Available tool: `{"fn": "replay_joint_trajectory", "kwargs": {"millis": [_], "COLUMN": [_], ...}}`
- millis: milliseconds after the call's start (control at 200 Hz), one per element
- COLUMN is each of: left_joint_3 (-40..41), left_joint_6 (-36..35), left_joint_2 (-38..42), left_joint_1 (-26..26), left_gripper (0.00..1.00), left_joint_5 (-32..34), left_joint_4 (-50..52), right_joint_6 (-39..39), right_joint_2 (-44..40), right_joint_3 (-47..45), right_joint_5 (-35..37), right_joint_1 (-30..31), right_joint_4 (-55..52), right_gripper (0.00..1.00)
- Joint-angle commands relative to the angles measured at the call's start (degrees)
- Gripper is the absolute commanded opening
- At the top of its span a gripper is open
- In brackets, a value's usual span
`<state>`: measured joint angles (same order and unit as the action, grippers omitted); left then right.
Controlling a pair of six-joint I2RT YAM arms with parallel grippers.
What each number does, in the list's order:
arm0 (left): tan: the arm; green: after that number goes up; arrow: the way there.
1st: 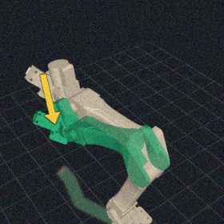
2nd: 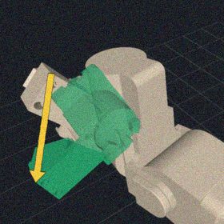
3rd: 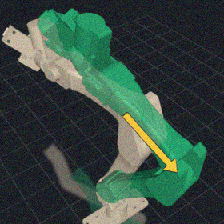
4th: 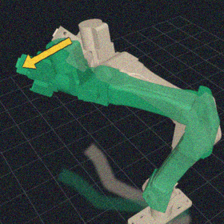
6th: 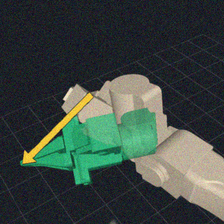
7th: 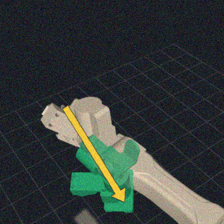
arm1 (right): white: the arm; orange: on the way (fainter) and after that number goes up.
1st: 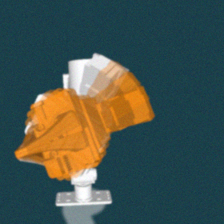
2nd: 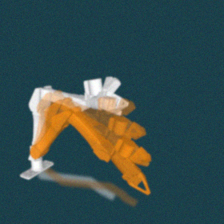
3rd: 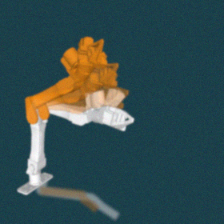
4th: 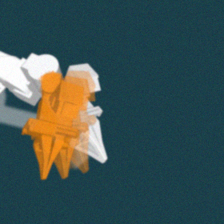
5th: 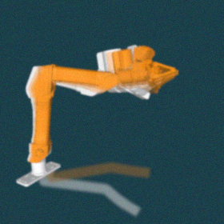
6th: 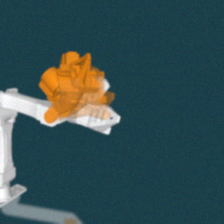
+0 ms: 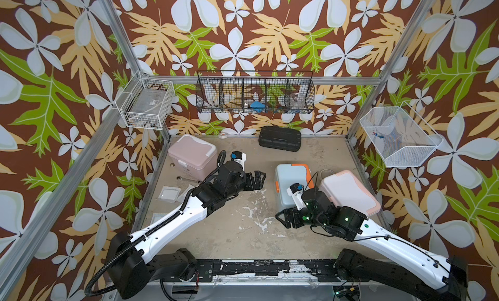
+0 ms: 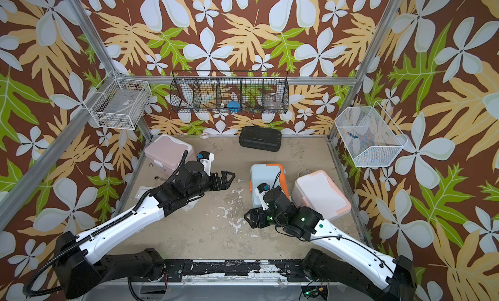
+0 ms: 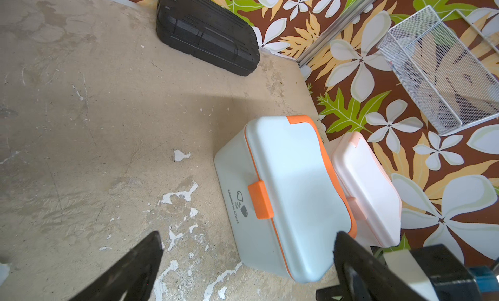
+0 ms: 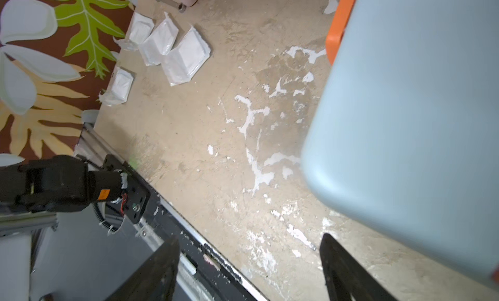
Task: Open first aid kits and take out gauze
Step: Move the first aid kit to the center of the board.
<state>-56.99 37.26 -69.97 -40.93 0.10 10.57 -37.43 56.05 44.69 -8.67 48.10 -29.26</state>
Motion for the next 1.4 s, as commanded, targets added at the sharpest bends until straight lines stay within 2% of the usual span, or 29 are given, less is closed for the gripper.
{"fn": "replay_joint_trajectory", "kwargs": {"millis": [0, 85, 360, 671, 851, 1176, 1396], "left_joint_3": [0.06, 0.12, -0.30, -4.18, -9.86, -29.23, -41.93], "left_joint_6": [-0.62, -0.69, -0.17, -0.57, -1.53, -2.09, -1.13], "left_joint_2": [0.73, 0.97, 0.81, -5.45, -14.41, -37.07, -48.79], "left_joint_1": [0.06, 0.15, 0.40, 0.41, 0.41, 0.32, -0.99], "left_gripper": [1.00, 1.00, 1.00, 1.00, 1.00, 0.99, 0.97], "left_joint_5": [2.00, 2.43, 2.81, -2.08, -4.68, -13.37, -20.07], "left_joint_4": [1.17, 2.00, 2.78, 1.27, -1.62, -1.64, -1.15], "right_joint_6": [-0.07, -0.01, 0.21, 0.47, 1.49, 1.41, 1.22], "right_joint_2": [3.66, 6.94, 13.46, 15.98, 10.93, 0.25, -2.07], "right_joint_3": [2.48, 3.85, 5.07, 8.30, 8.96, 5.66, 4.53], "right_joint_5": [6.94, 7.87, 6.16, 5.42, 6.38, 8.22, 7.79], "right_joint_1": [-0.23, -2.18, -14.06, -23.23, -24.45, -24.92, -25.24], "right_joint_4": [4.09, 5.28, 12.90, 13.59, 10.88, 6.84, 6.49], "right_gripper": [0.81, 0.81, 0.81, 0.81, 0.81, 0.82, 0.82]}}
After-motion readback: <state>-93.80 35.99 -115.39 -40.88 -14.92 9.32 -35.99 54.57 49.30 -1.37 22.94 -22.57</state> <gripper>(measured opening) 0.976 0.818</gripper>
